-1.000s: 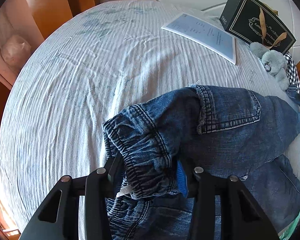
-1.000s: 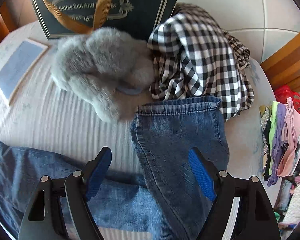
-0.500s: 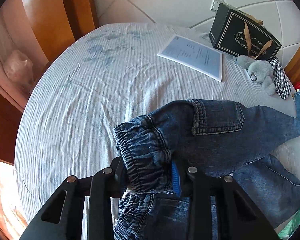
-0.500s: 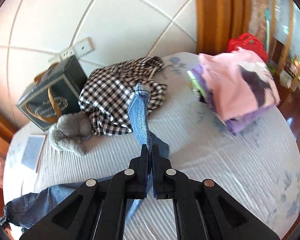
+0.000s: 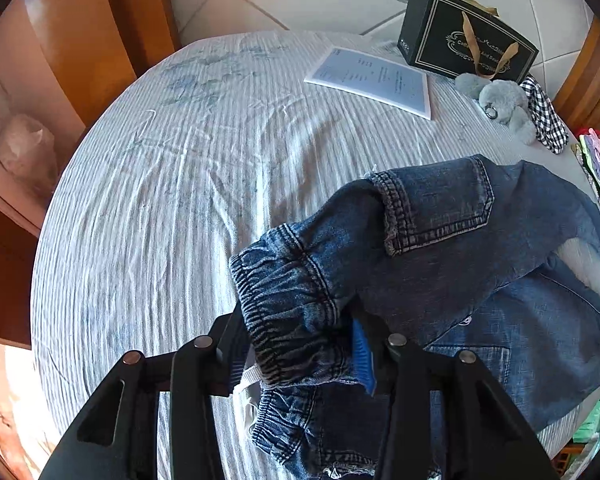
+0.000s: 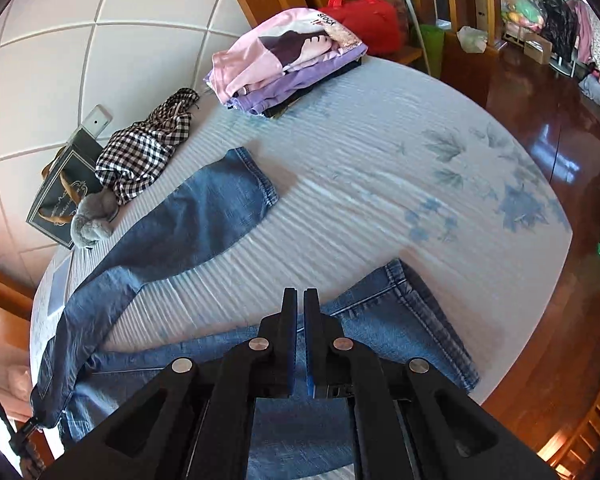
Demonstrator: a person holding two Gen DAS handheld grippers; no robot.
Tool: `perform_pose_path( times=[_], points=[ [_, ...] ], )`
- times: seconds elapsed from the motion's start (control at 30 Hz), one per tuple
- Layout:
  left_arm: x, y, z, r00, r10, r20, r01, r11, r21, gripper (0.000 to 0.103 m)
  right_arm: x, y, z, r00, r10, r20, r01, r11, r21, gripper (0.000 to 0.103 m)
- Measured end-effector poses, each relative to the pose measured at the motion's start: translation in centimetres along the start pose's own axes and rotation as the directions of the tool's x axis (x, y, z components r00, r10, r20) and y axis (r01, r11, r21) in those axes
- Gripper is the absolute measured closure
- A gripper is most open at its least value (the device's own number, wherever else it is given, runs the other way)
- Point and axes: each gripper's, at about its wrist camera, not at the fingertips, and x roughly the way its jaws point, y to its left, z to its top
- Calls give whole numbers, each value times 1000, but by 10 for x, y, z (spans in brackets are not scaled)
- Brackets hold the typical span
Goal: Fold clothes
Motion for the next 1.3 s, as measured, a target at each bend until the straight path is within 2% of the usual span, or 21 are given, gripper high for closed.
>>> perform_pose_path(
  times=[0.07, 0.1, 0.17, 0.23, 0.3, 0.37, 0.43, 0.47, 0.53, 0.67, 0.8, 0.93, 1.0, 1.07, 1.1, 1.13, 1.17, 1.2, 1.23, 1.3],
  points=[
    [1, -1, -1, 1000, 23, 11, -23, 999, -25, 40, 11, 3, 3, 1000, 24, -9, -24, 1000, 8, 97],
    [1, -2, -2, 1000, 27, 12, -27, 999, -37, 38, 18, 7, 7, 999, 28, -16, -28, 1000, 5, 95],
    [0, -4, -4, 1000, 29, 6, -28, 999, -42, 35, 32, 17, 13, 999, 26, -30, -26, 1000, -17, 82],
    [-4, -3, -9, 1000, 22, 5, -22, 997, -75, 33, 45, 29, 19, 999, 16, -42, -18, 999, -48, 53],
    [-9, -2, -14, 1000, 16, 5, -15, 994, -109, 27, 57, 38, 27, 999, -2, -54, -3, 996, -88, 51],
    [-13, -3, -20, 1000, 10, 3, -10, 991, -135, 26, 71, 47, 35, 998, -23, -65, 15, 992, -122, 49],
    [-12, -7, -25, 1000, 21, -2, -21, 990, -142, 26, 86, 53, 44, 996, -27, -89, 14, 990, -139, 35],
    [-10, -11, -25, 999, 49, -6, -49, 989, -138, 26, 93, 56, 48, 995, -24, -100, 10, 990, -142, 33],
    [-2, -15, -23, 996, 88, -5, -88, 986, -142, 26, 107, 60, 58, 993, -17, -119, 0, 990, -144, 32],
    [21, -21, -11, 994, 103, -24, -106, 976, -189, 26, 128, 68, 76, 991, -23, -133, 4, 990, -144, 32],
    [40, -27, 0, 992, 113, -52, -120, 975, -188, 26, 143, 69, 89, 987, -78, -143, 62, 991, -119, 27],
    [51, -28, 3, 991, 115, -76, -126, 977, -173, 26, 160, 70, 87, 979, -84, -185, 66, 992, -103, 25],
    [55, -28, 4, 991, 106, -84, -118, 980, -160, 28, 170, 75, 81, 973, -99, -208, 74, 989, -124, 25],
    [58, -27, 5, 992, 86, -93, -99, 984, -151, 38, 177, 83, 74, 967, -136, -214, 102, 981, -163, 24],
    [58, -27, 6, 993, 75, -96, -89, 985, -149, 42, 179, 87, 71, 964, -162, -211, 122, 975, -187, 36],
    [56, -28, 8, 993, 72, -99, -86, 986, -142, 51, 181, 92, 67, 961, -186, -206, 141, 966, -215, 56],
    [53, -28, 9, 992, 69, -101, -82, 988, -134, 58, 182, 98, 66, 958, -206, -200, 153, 955, -255, 68],
    [51, -28, 11, 992, 66, -104, -79, 989, -127, 62, 182, 104, 64, 956, -216, -198, 155, 946, -284, 97],
    [48, -29, 13, 993, 62, -105, -75, 990, -120, 65, 181, 106, 64, 958, -193, -212, 130, 952, -277, 99],
    [31, -27, 17, 995, 49, -82, -58, 992, -111, 66, 165, 113, 64, 967, -195, -162, 140, 943, -301, 99]
  ],
)
